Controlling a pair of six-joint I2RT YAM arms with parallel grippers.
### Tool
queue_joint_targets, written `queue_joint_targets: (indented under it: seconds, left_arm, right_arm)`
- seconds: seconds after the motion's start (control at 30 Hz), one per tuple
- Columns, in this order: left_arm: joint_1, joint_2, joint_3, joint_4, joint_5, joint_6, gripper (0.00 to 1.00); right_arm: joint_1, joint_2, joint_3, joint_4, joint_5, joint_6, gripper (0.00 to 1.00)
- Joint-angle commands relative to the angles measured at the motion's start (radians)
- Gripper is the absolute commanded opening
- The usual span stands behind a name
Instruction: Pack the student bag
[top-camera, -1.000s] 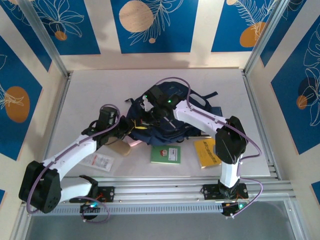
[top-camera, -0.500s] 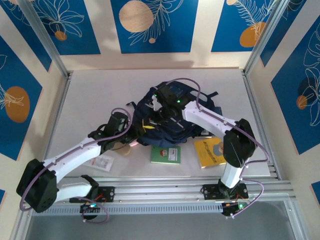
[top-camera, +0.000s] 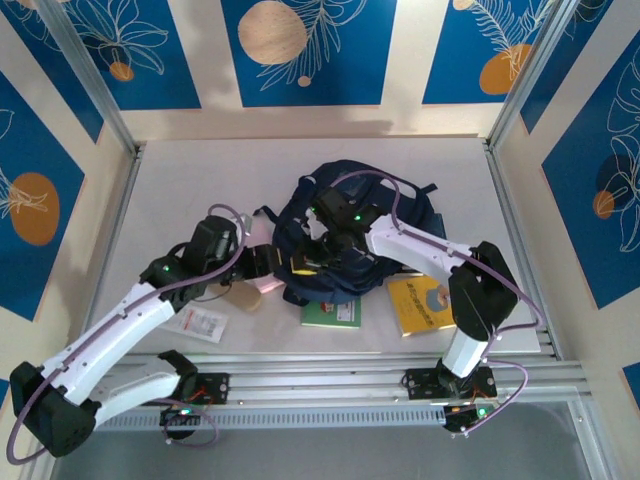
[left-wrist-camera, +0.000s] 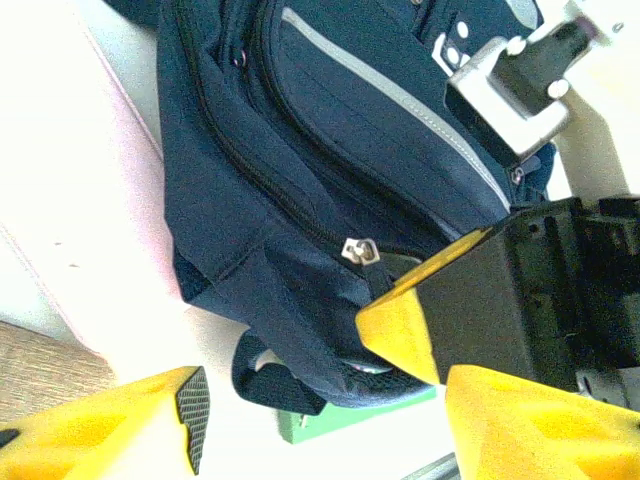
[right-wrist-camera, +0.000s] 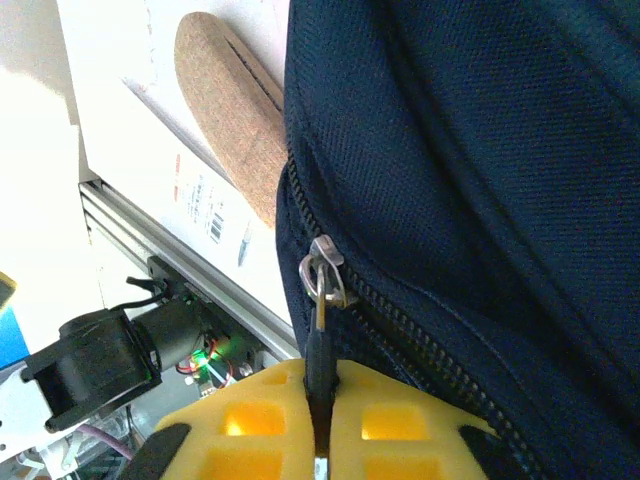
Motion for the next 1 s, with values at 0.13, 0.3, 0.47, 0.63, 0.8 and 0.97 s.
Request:
queue_joint_targets:
  seconds: [0.13,0.3,0.47,0.63,0.8,0.97]
  left_arm:
    - [0.093,0.093,0.074,-0.080,0.047,0.086,0.61]
    - [0.134,0.145,0.066,-0.047,0.160,0.135,0.61]
    - [0.133,0.242,0.115,-0.089,0.259,0.239,0.56]
    - [0.094,0.327,0.199,-0.187,0.235,0.409,0.51]
    - [0.020,0.411,0.252,-0.240,0.180,0.541,0.47]
    - [-0.078,0.472,0.271,-0.242,0.066,0.571,0.46]
  right_arm:
    - [0.065,-0.019,0.051,0.023,-0.009,-0.097,0.38]
    - [0.032,-0.133,-0.020,0.036,-0.007,-0.114,0.43]
    - [-0.015,-0.244,-0.071,-0.058,0.107,-0.148,0.41]
    - [-0.083,-0.274,-0.102,-0.137,0.177,-0.201,0.40]
    - [-0.111,-0.283,-0.131,-0.121,0.177,-0.212,0.40]
    - [-0.129,-0.281,-0.171,-0.070,0.149,-0.210,0.40]
